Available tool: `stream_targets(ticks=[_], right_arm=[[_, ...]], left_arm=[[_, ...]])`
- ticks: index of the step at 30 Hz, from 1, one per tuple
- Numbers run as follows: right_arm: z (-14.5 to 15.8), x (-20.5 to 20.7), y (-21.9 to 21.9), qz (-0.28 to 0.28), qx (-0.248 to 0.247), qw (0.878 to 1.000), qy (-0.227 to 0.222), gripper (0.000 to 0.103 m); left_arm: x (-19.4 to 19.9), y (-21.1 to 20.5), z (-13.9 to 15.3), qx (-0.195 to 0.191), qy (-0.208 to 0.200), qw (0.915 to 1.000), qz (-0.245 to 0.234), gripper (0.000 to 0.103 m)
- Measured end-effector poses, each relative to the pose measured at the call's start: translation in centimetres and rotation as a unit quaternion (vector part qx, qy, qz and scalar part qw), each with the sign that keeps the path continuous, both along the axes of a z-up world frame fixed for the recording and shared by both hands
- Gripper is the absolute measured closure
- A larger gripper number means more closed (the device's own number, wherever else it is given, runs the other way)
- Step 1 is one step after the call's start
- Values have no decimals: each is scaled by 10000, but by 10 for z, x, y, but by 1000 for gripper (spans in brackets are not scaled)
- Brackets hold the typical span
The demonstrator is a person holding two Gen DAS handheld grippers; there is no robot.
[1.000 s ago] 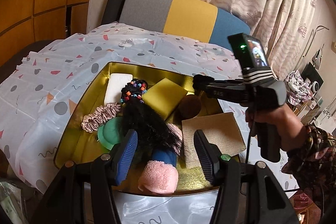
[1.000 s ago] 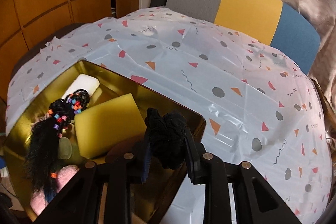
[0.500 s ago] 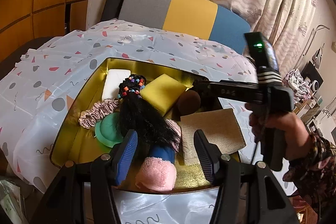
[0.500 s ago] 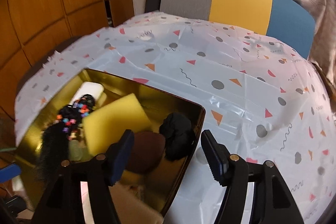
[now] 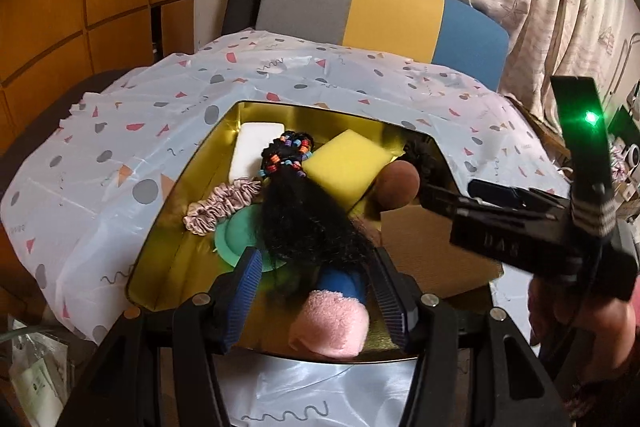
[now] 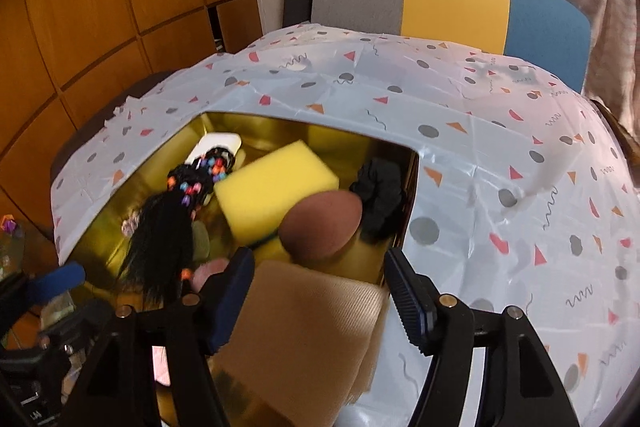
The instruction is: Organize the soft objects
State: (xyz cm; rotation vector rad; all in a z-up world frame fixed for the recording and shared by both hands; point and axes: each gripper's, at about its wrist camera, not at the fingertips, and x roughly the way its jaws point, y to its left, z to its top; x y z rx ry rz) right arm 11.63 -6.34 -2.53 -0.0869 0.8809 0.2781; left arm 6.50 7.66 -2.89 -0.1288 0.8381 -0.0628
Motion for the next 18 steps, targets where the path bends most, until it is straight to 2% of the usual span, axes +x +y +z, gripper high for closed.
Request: stream_targets(ticks=[5,14,18], right_arm=[[-1,-12,0,-190,50,9998,32,34],[9,-46,5,-448,336,9984,-49,32],[20,-63,9,-731,192,9966,-316,16]], left_arm=[[0,3,-1,178,31,9997,141,47],[-3,6,15,821,-158,9950,539,46],[-6,7,24,1227,-114,9895,750,46]])
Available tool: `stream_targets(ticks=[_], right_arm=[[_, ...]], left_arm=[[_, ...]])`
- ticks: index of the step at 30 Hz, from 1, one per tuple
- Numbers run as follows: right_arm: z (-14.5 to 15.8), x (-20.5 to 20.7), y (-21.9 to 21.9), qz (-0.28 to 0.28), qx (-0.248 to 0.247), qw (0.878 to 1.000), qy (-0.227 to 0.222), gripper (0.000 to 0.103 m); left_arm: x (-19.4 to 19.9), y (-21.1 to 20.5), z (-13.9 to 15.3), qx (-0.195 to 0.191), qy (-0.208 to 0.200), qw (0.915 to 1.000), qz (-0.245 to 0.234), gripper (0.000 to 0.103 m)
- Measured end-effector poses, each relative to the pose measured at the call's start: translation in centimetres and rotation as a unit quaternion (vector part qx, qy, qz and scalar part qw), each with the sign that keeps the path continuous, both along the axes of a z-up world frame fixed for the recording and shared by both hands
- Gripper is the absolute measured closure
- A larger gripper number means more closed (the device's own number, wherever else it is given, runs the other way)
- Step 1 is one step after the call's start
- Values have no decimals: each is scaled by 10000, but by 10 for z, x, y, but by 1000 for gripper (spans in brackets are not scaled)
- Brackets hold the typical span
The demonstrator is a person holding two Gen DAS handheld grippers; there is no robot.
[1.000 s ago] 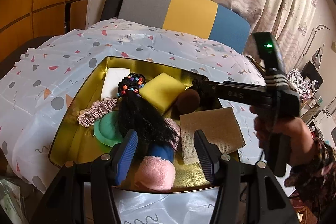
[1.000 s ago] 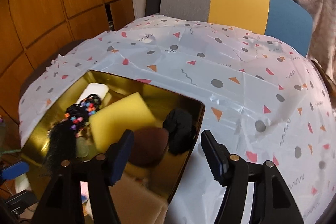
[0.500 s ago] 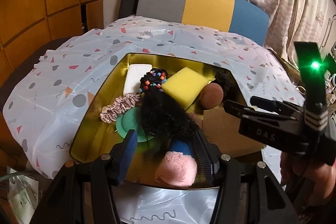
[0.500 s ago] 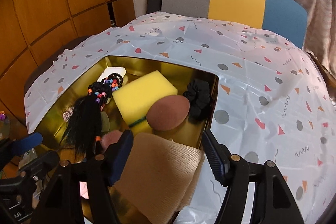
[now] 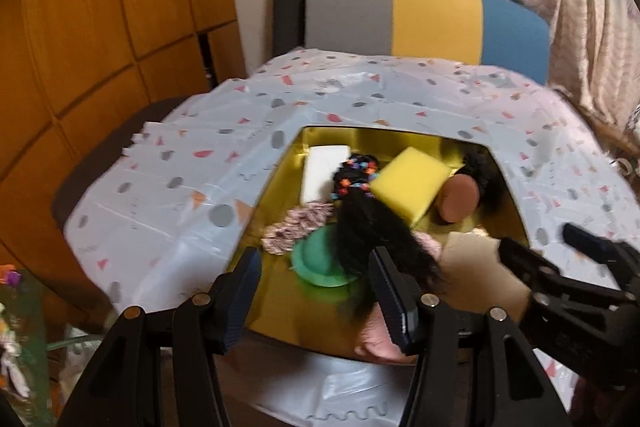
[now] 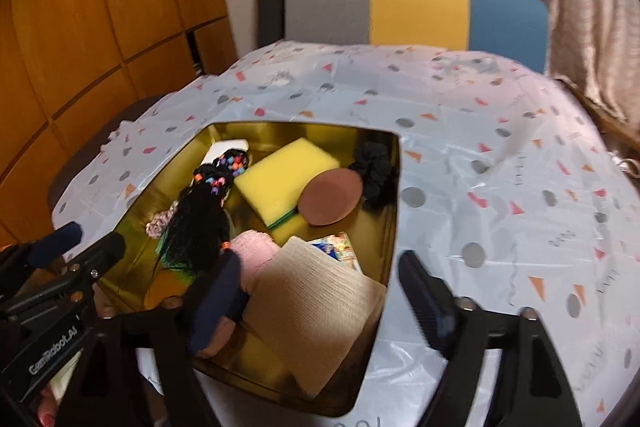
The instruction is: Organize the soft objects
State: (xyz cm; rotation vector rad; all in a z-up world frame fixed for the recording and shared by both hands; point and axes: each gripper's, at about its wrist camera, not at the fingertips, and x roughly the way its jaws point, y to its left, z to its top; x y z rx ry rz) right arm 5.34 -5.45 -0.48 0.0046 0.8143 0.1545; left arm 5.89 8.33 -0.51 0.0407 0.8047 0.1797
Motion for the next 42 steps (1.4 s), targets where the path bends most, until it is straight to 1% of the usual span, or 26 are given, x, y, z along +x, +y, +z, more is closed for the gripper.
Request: stream_targets(ticks=[2,4,5,8,10,12,16,18,22,27,32,42], right_arm=[[6,-7,1,-90,9,9999,-106,14],[11,-13,2,-274,-56,9995,-168,8],[14,-15,1,-324,-51,9993,-183,6],[24,-25,-1,-626,-32,9976,-303,0],[31,-30,-2,-772,-52,9962,-389,0],[37,-34,-2,-811,-31,9958,-431,0],[46,-41,0,-1210,-328,9909,-495,0],[47,-42,0,-1311,-378,9894,-496,0],[45,-43,2,-1268,-454,9899,-436,0],[40,-42,3,-1308,-535,9893,-352,0],[41,-43,0,-1341,-466,9892,-358,0],[40,-43,1,-1256,-390,9909,-299,0]], left_arm=[[-1,-2,2,193,56,9998,62,46],[-2,-4,4,369,154,9991,103,46],[-3,-5,5,381,170,9991,80,46],[-8,-3,11,195,119,9997,45,47],[-10,-1,16,82,78,9999,61,47],[-12,0,22,71,-13,9999,128,47],[-17,3,29,35,-69,9998,194,47],[-19,4,32,-17,-59,9998,200,47],[-20,6,35,-166,-52,9998,135,47],[-24,6,37,-153,-54,9998,139,47],[-24,6,36,-135,-20,9997,179,47],[-23,4,32,-124,78,9999,82,47]])
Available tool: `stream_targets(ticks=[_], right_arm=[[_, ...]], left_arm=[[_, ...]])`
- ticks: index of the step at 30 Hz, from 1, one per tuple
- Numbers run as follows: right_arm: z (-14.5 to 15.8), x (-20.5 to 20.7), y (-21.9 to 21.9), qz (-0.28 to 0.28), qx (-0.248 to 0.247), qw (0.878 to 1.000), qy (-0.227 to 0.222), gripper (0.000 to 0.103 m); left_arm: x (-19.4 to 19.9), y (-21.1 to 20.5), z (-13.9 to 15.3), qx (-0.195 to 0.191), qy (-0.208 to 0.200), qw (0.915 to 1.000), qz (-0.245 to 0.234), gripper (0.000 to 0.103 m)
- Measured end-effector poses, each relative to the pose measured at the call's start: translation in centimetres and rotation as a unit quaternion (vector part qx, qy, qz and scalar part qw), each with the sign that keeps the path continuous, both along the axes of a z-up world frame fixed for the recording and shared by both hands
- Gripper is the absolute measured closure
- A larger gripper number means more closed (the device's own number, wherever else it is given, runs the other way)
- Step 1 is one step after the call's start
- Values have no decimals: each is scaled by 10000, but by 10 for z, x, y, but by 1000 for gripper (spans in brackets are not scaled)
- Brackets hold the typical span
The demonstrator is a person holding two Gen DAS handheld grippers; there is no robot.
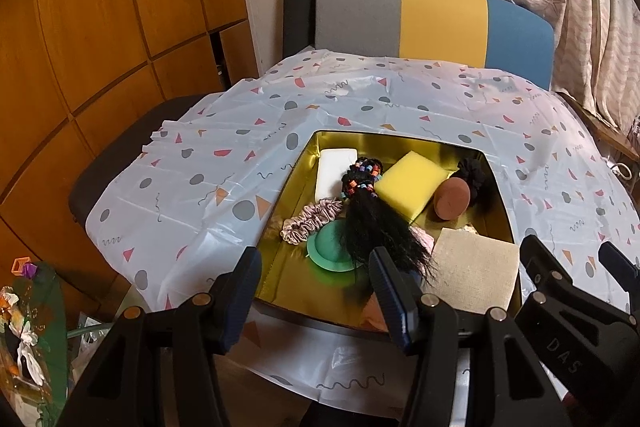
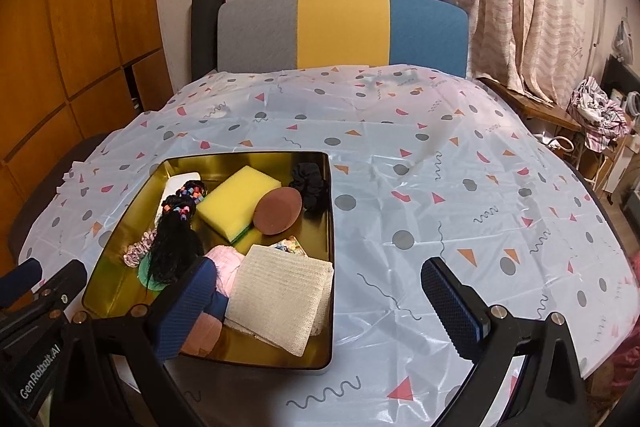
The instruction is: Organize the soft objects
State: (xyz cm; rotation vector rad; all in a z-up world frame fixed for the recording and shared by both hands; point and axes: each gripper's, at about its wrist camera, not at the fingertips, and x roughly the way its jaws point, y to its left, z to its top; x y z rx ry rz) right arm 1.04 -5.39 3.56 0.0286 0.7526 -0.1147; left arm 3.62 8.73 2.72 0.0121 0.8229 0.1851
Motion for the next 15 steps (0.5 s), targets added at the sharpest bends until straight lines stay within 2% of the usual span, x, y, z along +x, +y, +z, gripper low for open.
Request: stream_targets(ticks=[15], right_arm=[[-2,2,1,25,25,10000,51,0]], left_arm=[[0,0,-1,13,35,10000,28,47]])
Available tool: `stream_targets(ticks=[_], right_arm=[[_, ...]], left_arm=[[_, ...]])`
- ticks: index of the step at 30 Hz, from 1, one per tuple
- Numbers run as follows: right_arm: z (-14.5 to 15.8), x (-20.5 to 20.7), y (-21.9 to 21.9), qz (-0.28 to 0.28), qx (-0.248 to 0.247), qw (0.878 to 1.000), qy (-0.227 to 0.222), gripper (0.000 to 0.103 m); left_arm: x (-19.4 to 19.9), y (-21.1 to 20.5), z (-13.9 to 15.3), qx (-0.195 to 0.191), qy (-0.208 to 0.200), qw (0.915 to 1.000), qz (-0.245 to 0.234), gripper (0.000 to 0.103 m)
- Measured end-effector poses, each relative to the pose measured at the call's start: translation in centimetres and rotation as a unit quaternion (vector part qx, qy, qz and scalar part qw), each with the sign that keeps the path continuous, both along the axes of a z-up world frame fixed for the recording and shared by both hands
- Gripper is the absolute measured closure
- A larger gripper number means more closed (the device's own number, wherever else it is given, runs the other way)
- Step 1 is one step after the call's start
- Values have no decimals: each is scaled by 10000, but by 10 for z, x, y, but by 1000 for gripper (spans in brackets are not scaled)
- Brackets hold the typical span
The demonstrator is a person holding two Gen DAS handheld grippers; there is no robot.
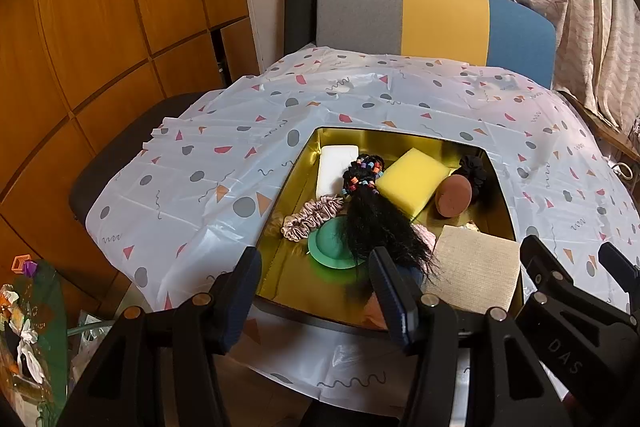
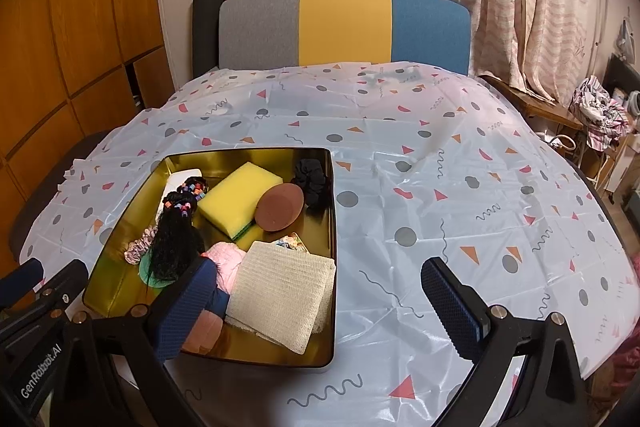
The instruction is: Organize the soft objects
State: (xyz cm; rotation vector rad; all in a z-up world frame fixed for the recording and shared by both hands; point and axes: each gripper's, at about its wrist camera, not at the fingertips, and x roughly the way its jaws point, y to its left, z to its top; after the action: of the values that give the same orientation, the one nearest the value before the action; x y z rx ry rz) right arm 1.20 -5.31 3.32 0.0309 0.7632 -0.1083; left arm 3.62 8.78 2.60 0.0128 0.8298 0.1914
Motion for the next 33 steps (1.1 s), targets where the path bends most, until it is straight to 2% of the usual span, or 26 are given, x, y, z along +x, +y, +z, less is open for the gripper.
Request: stream_targets(ticks=[33], right_arm=[[-5,1,1,27,33,10000,78,0]], left_arm=[[-1,-1,-4,7,63,10000,-74,47]])
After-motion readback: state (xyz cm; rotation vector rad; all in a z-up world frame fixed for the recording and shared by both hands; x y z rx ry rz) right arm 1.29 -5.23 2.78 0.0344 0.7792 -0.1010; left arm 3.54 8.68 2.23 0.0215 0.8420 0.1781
